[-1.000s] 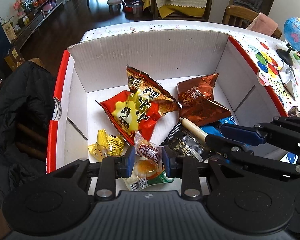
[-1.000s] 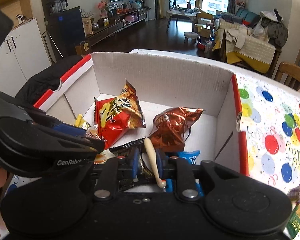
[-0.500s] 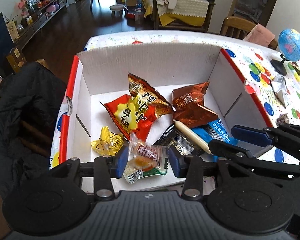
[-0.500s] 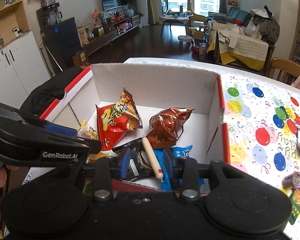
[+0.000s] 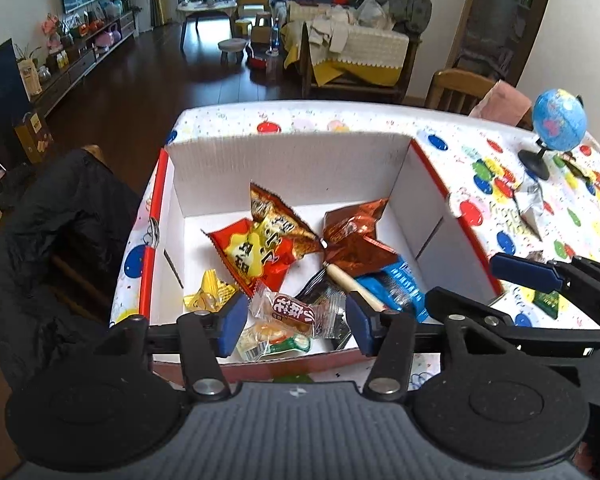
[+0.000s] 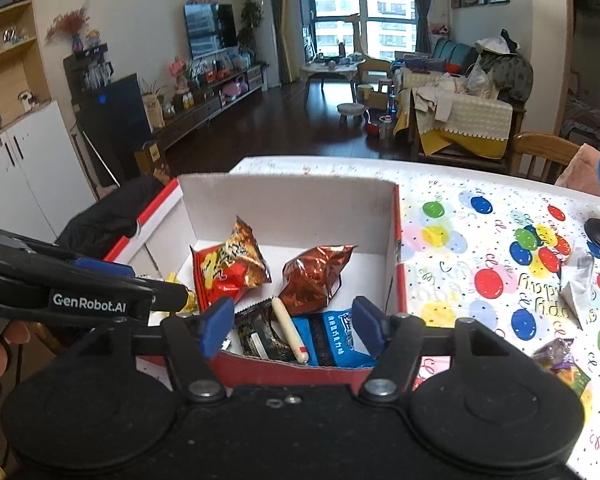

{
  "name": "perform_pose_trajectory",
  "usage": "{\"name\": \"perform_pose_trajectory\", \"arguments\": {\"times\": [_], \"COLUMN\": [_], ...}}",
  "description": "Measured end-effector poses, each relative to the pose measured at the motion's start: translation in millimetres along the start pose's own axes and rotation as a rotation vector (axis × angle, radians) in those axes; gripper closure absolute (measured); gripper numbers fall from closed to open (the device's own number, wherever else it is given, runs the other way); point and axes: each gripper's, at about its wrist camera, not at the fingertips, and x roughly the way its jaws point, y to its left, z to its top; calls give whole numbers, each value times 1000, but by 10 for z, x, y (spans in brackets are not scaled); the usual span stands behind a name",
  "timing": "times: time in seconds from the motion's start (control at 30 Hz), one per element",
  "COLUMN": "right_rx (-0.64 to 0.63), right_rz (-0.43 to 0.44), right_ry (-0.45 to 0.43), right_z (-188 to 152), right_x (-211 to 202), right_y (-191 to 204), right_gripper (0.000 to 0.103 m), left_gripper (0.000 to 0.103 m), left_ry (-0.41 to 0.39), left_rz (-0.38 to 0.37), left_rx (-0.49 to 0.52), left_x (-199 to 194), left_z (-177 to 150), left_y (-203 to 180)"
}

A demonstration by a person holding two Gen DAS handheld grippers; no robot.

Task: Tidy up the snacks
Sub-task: 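Open both tools to drop the candy and sausage stick, then lift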

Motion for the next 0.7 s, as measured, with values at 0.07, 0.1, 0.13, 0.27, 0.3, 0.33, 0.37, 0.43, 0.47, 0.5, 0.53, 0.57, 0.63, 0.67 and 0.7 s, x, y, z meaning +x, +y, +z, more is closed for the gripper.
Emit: {"name": "perform_pose_trajectory", "arguments": {"times": [0.07,0.1,0.13,0.27,0.3,0.33,0.37,0.43,0.47,0.5,0.53,0.57,0.63,0.67,0.7], "right_rx": [8,11,15,32,34,35,36,41,44,48,55,61,68,70,72], "right_rz": [-3,-2,0,-5,-8,-11,-13,-15,-17,-19,-23,-32,-40,-42,-47], "right_ry": [-18,-28,-38,-73,-80,-88,-98,-119,-128,-135,-143,-155,-185,-192,-198], "right_z": [7,10,9,8,16,18,19,21,19,18,17,12,-6,-8,-8], "right_x": [-72,-111,-152,-291,-325,-359,-395,-464,-497,-527,-556,-585,-650,-675,-699], "right_y": [-17,-23,-36,-95,-111,-122,-130,-152,-163,-178,-193,-207,-231,-242,-255], "right_gripper": [32,30,29,22,20,19,18,16,16,13,10,4,2,2,2], "left_gripper": [48,47,46,39,38,38,37,34,33,32,29,27,24,24,24], "left_ry": [-12,-17,-23,-50,-55,-61,-67,-77,-83,-88,-94,-100,-112,-116,-120], "left_rz": [-6,-9,-16,-36,-43,-49,-54,-61,-66,-68,-70,-74,-82,-86,-90], "left_rx": [0,1,3,9,9,10,11,12,12,12,13,13,14,14,15], "left_x": [-57,-83,-109,-212,-236,-259,-282,-330,-350,-368,-385,-402,-433,-446,-456], "left_z": [10,15,19,43,48,53,57,57,60,58,57,56,52,53,56], "left_y": [-21,-32,-42,-85,-98,-119,-137,-179,-194,-215,-234,-246,-279,-298,-320]}}
